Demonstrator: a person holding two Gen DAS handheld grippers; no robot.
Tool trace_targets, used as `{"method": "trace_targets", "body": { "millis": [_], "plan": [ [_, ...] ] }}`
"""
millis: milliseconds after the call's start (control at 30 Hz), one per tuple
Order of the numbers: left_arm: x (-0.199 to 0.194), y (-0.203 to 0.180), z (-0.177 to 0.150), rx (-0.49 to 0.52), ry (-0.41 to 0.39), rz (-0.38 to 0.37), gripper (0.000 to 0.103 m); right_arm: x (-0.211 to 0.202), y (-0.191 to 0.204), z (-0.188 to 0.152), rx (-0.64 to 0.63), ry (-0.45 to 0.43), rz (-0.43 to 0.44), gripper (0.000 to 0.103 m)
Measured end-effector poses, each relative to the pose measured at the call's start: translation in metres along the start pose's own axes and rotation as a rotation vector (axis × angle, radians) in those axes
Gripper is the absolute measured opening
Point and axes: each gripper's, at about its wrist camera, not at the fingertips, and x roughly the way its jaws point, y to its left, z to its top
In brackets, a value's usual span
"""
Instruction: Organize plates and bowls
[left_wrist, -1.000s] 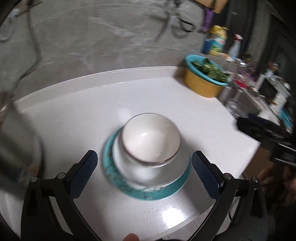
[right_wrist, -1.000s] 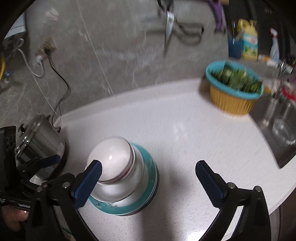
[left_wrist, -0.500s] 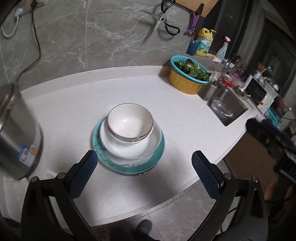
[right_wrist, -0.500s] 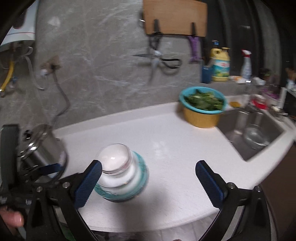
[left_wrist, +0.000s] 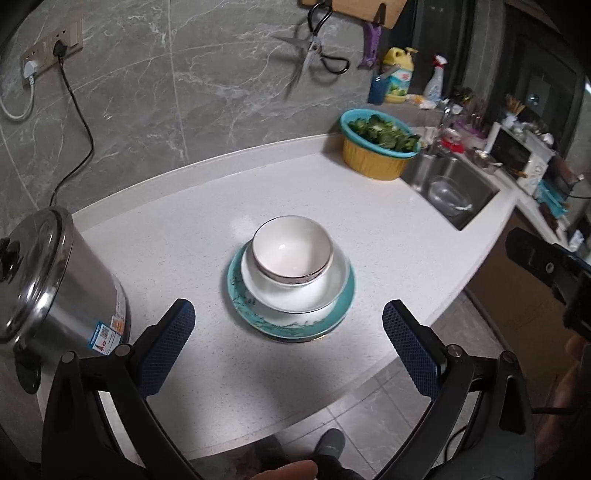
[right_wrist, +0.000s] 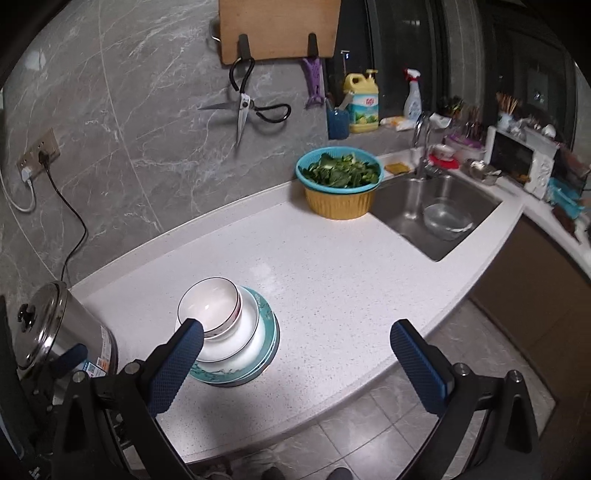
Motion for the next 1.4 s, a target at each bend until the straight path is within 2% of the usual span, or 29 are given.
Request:
{"method": "trace_targets", "body": {
  "millis": [200,500,767,900,1400],
  "plan": [
    [-0.024,0.002,0.015,0.012,-0.025,-0.033,0.103,-0.025,0.006,0.005,0.018,-0.048,-0.05,0.103],
    [-0.028,-0.006,0.024,0.036,0.003,-0.008,0.103,-0.026,0.006,0.011,0.025,-0.041,-0.099,0.103],
    [-0.026,-0.007,0.025,0.028,0.006,-0.027,0.103,-0.024,0.007,0.013,0.018,-0.039,-0.086,0.103],
    [-0.026,-0.008,0.025,0.031,0.012,0.001,0.103,-0.022,0.01,0.016,0.006,-0.042,-0.08,0.103],
    [-0.027,-0.003,0.028,-0.001,-0.003,0.015,0.103,-0.018,0.016,0.016,-0.012,-0.037,-0.064,0.103]
  ]
}}
